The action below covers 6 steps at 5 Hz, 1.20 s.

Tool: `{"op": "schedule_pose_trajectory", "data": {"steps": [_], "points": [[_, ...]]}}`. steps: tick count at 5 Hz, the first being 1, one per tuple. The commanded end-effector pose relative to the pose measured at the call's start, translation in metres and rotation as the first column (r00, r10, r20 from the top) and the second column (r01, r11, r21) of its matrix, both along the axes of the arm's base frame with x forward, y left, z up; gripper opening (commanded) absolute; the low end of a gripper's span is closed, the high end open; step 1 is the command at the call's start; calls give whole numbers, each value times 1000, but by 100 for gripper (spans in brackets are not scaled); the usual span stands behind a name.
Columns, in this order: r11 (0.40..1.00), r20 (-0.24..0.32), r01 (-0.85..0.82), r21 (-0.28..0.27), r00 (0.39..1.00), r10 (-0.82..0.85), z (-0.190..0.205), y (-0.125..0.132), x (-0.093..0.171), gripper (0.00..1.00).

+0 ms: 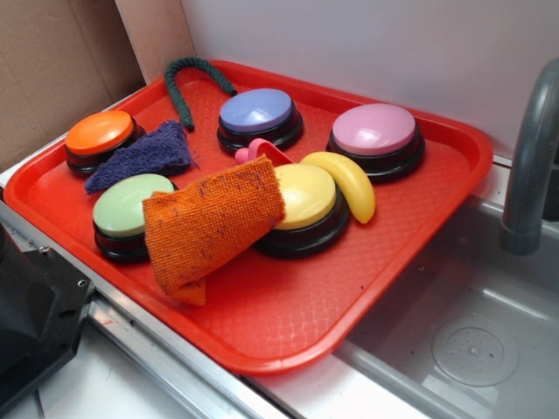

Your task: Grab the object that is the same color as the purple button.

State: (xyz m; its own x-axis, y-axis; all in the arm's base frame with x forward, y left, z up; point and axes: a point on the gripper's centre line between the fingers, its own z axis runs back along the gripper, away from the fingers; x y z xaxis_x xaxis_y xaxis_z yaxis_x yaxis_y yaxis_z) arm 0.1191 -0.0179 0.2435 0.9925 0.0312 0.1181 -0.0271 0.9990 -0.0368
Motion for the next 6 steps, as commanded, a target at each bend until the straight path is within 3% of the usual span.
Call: {"op": "schedule_pose_trajectory", "data": {"steps": [1,2,4,5,6], "points": [[1000,0,0,0,1000,0,0,0,0,100],[992,-21,-125,-19,992,125,-11,21,17,100],[928,10,-367,-67,930,368,-49,53,29,100],[833,58,-541,-120,833,550,-76,69,26,100],[763,103,-635,-120,756,646,-97,84,25,100]]}}
